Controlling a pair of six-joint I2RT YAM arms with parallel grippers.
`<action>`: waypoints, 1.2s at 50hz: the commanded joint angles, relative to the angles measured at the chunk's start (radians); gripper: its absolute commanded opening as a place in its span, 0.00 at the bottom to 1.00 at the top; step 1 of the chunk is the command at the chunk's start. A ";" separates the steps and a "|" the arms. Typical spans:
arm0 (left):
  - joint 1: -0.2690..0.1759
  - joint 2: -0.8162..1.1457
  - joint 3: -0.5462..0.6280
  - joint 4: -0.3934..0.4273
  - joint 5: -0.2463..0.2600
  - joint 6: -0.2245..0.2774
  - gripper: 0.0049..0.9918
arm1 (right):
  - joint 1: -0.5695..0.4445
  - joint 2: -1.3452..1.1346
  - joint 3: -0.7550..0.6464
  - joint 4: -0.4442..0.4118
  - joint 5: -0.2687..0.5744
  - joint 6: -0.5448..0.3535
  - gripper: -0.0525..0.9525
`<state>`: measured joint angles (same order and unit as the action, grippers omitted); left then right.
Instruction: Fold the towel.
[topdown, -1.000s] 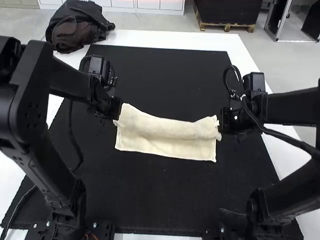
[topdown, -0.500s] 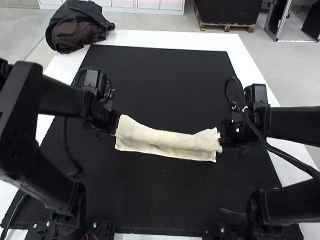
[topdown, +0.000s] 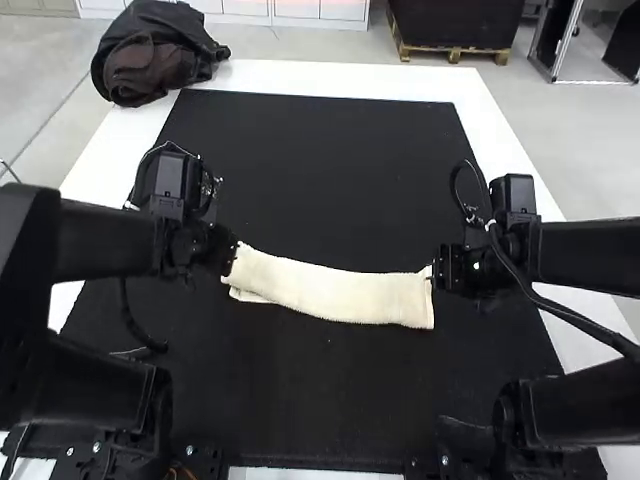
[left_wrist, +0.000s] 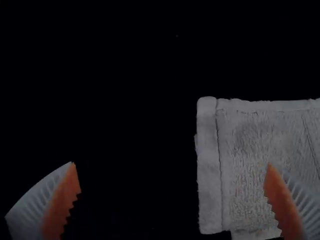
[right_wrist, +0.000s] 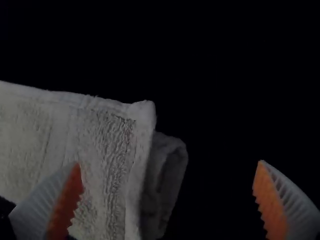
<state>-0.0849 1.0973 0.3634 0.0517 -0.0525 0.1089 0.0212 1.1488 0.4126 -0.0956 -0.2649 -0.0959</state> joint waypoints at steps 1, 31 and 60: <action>0.008 -0.037 -0.009 0.037 -0.069 0.034 0.91 | -0.018 -0.015 0.008 -0.001 0.023 -0.025 0.84; 0.013 -0.102 0.039 0.053 -0.208 0.018 0.97 | 0.002 0.028 0.071 -0.069 0.019 -0.039 0.84; 0.014 -0.103 0.066 0.030 -0.202 0.021 0.97 | 0.077 0.200 0.072 0.036 0.043 -0.038 0.94</action>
<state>-0.0784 1.0134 0.3836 0.0757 -0.2440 0.1341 0.0757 1.3346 0.4599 -0.0803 -0.2451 -0.1261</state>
